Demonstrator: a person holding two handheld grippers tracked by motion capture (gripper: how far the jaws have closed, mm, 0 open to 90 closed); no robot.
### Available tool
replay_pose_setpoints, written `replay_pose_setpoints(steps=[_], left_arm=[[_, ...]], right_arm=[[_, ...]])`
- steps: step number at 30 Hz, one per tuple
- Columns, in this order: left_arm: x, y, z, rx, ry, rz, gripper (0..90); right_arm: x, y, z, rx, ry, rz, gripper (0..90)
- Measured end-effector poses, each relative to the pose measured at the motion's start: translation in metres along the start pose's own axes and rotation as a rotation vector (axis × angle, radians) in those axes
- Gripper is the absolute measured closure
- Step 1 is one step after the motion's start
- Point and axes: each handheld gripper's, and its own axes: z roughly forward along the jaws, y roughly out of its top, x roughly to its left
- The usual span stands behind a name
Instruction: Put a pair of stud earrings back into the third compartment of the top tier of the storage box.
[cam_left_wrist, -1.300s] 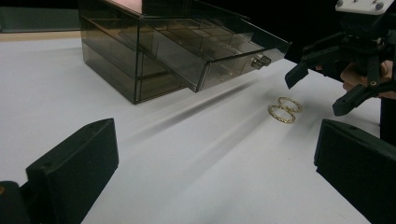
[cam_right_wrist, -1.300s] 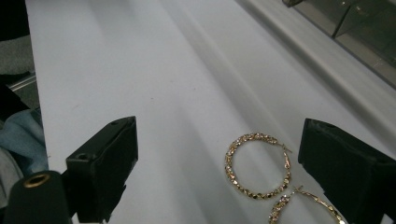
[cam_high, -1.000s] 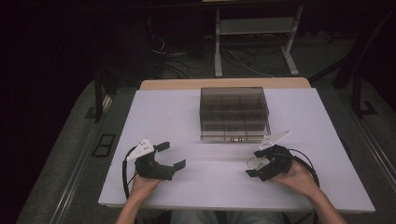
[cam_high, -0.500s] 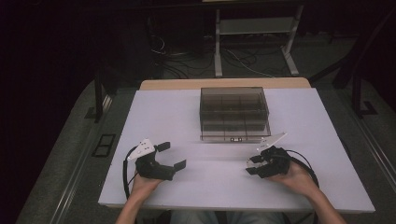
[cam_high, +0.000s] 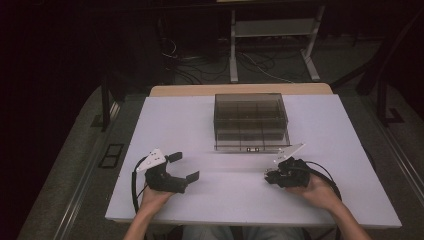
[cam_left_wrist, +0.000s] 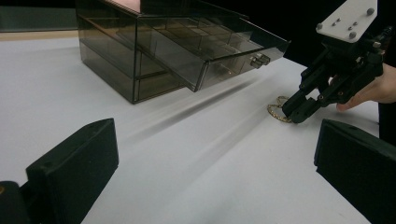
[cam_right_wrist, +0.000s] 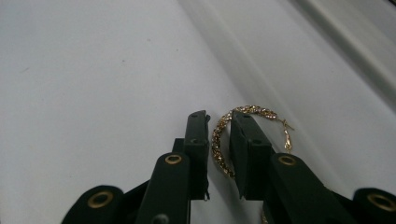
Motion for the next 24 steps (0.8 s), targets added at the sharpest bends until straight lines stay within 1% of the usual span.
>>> replay_pose_setpoints(steps=[5, 13, 19, 24], left_arm=[[-0.0001, 0.0001, 0.0003, 0.001, -0.004, 0.003, 0.0], [0.0, 0.0, 0.0006, 0.002, -0.003, 0.004, 0.0], [0.0, 0.0001, 0.001, 0.002, -0.005, 0.003, 0.0], [0.0001, 0.0001, 0.001, 0.004, -0.004, 0.004, 0.0]], right_arm=[[0.0005, -0.0002, 0.0011, 0.008, 0.0, -0.01, 79.2], [-0.0003, -0.0009, 0.0013, 0.005, -0.006, -0.014, 83.8], [-0.0031, -0.0022, 0.0011, -0.003, 0.011, 0.0, 84.5], [-0.0035, -0.0019, 0.001, -0.002, 0.014, 0.007, 85.0]])
